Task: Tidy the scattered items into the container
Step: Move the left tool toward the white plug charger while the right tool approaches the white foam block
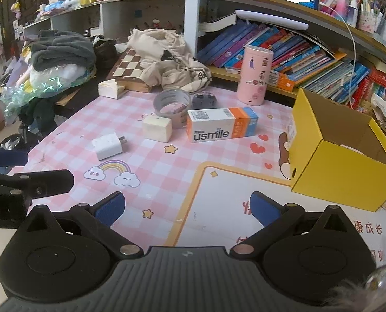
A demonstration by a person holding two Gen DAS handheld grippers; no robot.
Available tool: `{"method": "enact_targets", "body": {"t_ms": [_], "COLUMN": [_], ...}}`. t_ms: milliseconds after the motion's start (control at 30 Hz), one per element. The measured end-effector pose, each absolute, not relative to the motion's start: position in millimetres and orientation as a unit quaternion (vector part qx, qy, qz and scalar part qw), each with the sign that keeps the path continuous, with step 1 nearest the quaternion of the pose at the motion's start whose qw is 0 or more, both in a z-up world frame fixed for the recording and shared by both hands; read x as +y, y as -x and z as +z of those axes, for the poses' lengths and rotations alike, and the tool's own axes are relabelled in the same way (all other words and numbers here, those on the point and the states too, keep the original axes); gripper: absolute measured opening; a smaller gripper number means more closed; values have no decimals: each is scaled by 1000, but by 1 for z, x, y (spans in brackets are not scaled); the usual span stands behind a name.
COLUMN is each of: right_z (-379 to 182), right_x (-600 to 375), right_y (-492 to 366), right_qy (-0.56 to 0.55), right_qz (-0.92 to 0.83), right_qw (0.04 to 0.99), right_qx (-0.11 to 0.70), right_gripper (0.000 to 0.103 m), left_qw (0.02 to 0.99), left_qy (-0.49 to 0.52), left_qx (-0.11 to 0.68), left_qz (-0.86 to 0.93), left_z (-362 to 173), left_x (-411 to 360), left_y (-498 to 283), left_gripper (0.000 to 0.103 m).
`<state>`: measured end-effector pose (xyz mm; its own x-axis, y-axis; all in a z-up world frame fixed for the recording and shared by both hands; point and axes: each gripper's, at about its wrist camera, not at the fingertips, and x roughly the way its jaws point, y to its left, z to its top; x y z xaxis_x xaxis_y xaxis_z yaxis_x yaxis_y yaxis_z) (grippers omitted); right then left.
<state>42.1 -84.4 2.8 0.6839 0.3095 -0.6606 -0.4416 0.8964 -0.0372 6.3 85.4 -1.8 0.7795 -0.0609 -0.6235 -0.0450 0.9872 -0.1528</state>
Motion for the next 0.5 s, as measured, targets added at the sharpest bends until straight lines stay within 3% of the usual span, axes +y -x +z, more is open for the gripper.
{"method": "enact_targets", "body": {"t_ms": [500], "right_z": [-1], "right_x": [-78], "right_y": [-54], "right_qy": [104], "right_qz": [215], "right_qw": [907], "right_qx": [347], "right_gripper": [103], "left_qw": [935], "left_qy": [95], "left_qx": [340], "left_qz": [14], "left_z": [-7], "left_x": [93], "left_y": [-11], "left_gripper": [96]}}
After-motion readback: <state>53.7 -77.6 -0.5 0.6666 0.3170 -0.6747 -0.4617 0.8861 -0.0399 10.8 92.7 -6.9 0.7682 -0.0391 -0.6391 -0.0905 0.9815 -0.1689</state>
